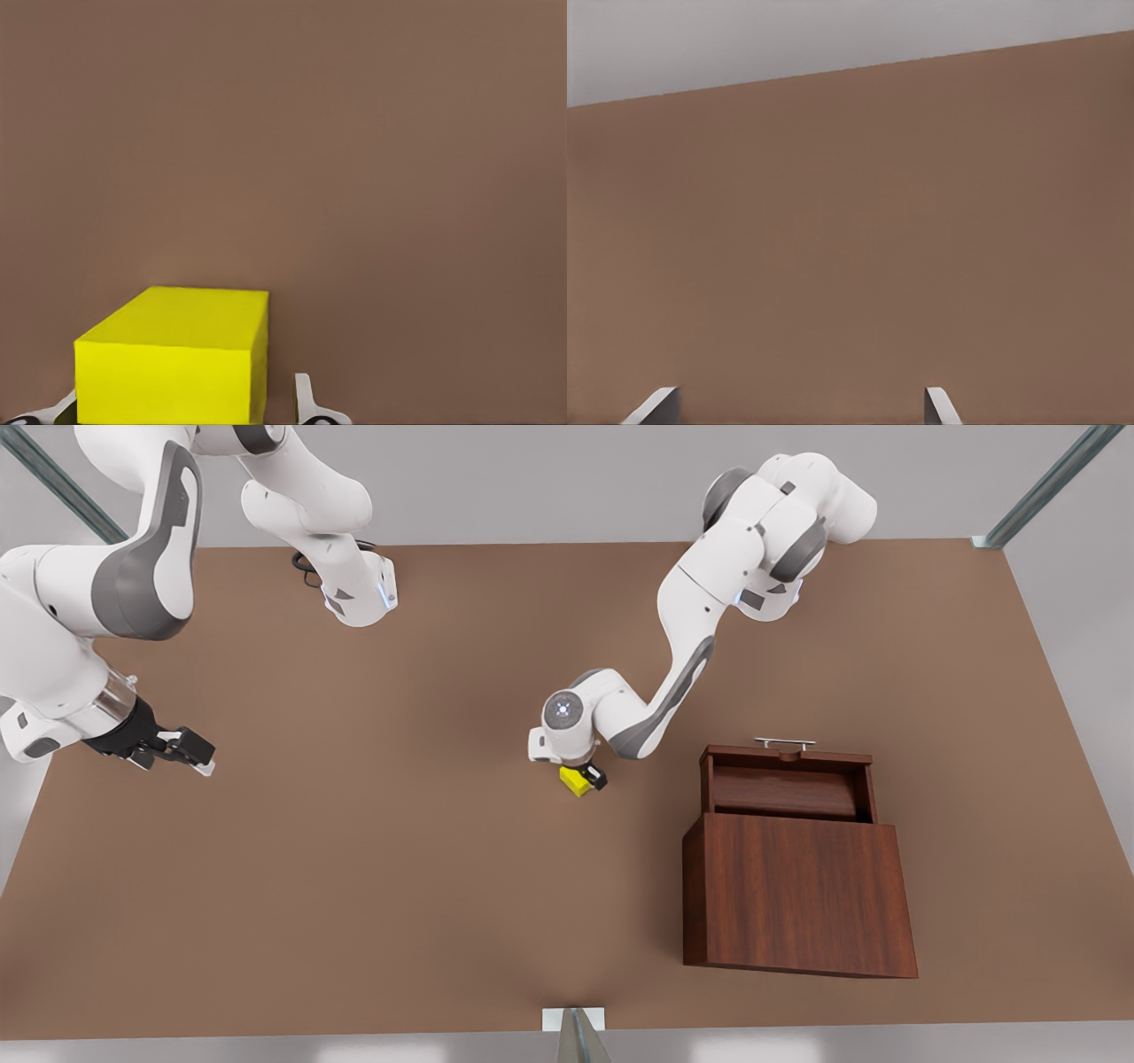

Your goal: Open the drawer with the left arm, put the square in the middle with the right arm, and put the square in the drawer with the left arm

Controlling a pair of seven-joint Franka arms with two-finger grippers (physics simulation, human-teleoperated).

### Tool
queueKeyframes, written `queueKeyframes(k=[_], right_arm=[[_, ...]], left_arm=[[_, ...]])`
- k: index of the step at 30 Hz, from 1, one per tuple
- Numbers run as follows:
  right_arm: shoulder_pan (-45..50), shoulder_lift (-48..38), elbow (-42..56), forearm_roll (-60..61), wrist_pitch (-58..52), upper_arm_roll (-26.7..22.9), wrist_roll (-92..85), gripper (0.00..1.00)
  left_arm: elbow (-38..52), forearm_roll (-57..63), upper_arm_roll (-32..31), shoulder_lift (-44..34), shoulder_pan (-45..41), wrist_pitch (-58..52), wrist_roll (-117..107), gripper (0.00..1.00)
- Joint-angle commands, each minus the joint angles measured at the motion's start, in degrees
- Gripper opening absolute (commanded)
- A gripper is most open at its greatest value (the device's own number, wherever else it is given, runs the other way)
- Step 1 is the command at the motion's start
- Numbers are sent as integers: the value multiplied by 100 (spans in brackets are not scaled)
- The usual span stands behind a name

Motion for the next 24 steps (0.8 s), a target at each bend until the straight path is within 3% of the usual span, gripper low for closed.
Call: queueKeyframes(k=[1,3,6,10,19,24], right_arm=[[4,0,0,0,0,0,0,100],[4,0,0,0,0,0,0,100],[4,8,0,9,0,0,0,100],[4,8,0,9,0,0,9,100],[4,17,0,9,0,0,0,100],[12,35,0,9,0,0,0,100]], left_arm=[[-5,19,9,-1,0,5,0,100],[-32,19,9,-1,0,23,0,96],[-32,19,9,-10,0,14,-9,77],[-23,19,9,-10,0,14,0,69],[38,-7,18,-229,9,-65,-79,70],[56,-648,176,-1450,88,-979,0,71]])
